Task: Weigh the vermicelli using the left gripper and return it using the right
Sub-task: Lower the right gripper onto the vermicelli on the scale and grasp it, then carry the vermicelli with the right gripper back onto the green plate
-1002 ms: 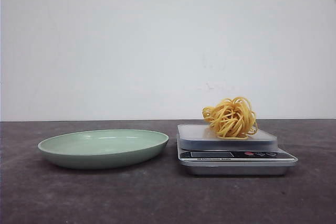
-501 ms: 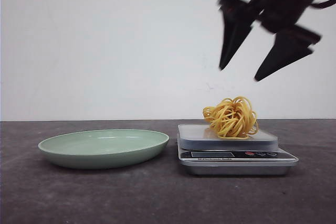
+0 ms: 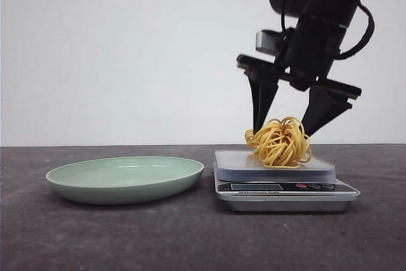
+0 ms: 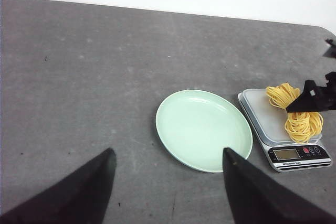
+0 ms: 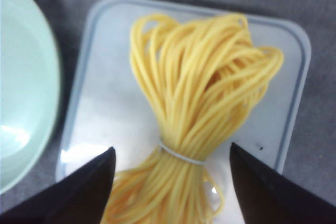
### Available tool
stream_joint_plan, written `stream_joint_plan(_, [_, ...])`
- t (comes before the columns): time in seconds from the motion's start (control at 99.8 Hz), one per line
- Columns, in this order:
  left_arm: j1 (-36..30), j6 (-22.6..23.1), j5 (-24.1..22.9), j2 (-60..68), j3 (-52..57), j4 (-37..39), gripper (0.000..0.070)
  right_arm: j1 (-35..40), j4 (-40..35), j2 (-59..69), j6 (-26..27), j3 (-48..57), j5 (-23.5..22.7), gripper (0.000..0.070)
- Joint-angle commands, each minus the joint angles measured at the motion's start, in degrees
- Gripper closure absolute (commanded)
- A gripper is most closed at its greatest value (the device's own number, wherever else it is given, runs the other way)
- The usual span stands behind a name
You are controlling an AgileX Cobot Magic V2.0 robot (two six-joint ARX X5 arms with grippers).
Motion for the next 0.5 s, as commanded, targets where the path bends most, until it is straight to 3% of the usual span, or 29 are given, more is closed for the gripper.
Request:
stream_joint_plan(0.0, [-0.42, 0.57, -0.35, 0.04, 0.46, 0.79, 0.0314, 1.05, 0.50, 0.94, 0.59, 1.05, 1.16, 0.0405])
stream_joint_plan(0.14, [-0.39, 0.72, -0.37, 0.04, 0.46, 0.81, 0.0314, 1.46, 1.16, 0.94, 0.61, 1.05, 1.95, 0.0700])
stream_joint_plan(0.491, [-0.42, 1.46, -1.53, 0.04, 0.48, 0.74, 0.0313, 1.53, 1.16, -1.40, 0.59, 1.68, 2.73, 0.0700])
